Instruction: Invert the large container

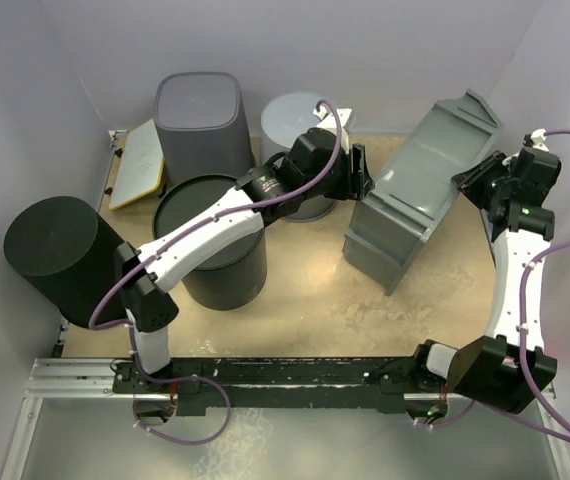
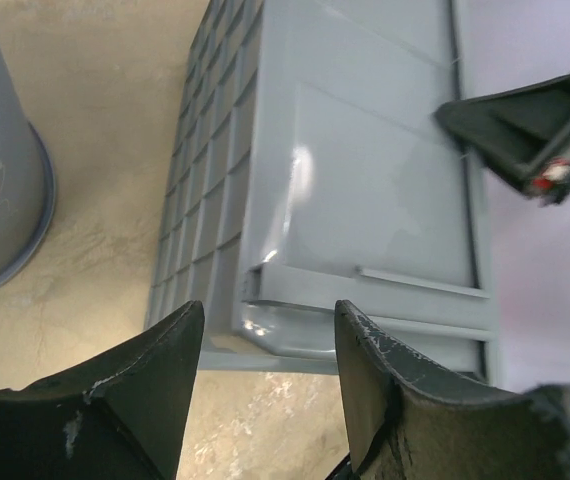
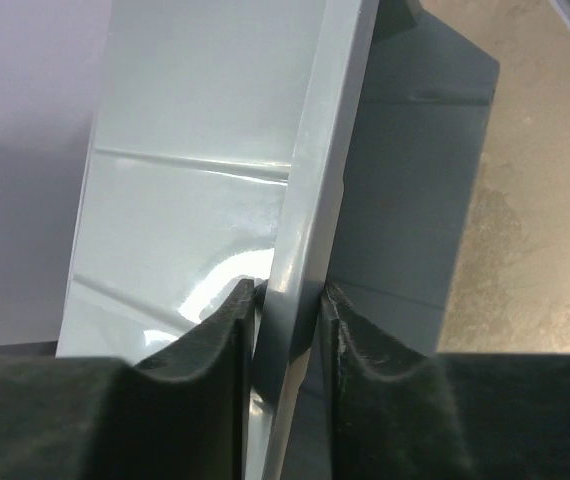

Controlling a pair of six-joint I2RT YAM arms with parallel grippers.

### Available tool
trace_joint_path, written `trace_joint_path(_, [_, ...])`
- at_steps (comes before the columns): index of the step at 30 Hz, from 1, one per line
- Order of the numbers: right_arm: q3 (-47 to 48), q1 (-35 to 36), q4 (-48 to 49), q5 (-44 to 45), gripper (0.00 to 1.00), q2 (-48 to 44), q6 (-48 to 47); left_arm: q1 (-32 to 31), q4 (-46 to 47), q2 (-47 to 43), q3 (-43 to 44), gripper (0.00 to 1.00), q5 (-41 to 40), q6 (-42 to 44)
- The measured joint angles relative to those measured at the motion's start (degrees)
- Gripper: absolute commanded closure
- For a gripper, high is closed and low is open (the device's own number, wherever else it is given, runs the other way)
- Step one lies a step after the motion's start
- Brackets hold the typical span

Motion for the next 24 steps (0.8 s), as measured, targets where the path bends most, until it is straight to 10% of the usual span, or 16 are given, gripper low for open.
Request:
trace_joint_path(5, [-0.02,-0.17,-0.39,3.10,1.00,-0.61,2.16,0.72,-1.77,3.06,0.13,0.48,1.42,-0.17])
trace_joint_path(24, [-11.87,-5.14,13.66,-1.31,1.00,-4.68,8.52,0.74,8.13,3.63,-2.56,0.48,15.28,-6.56])
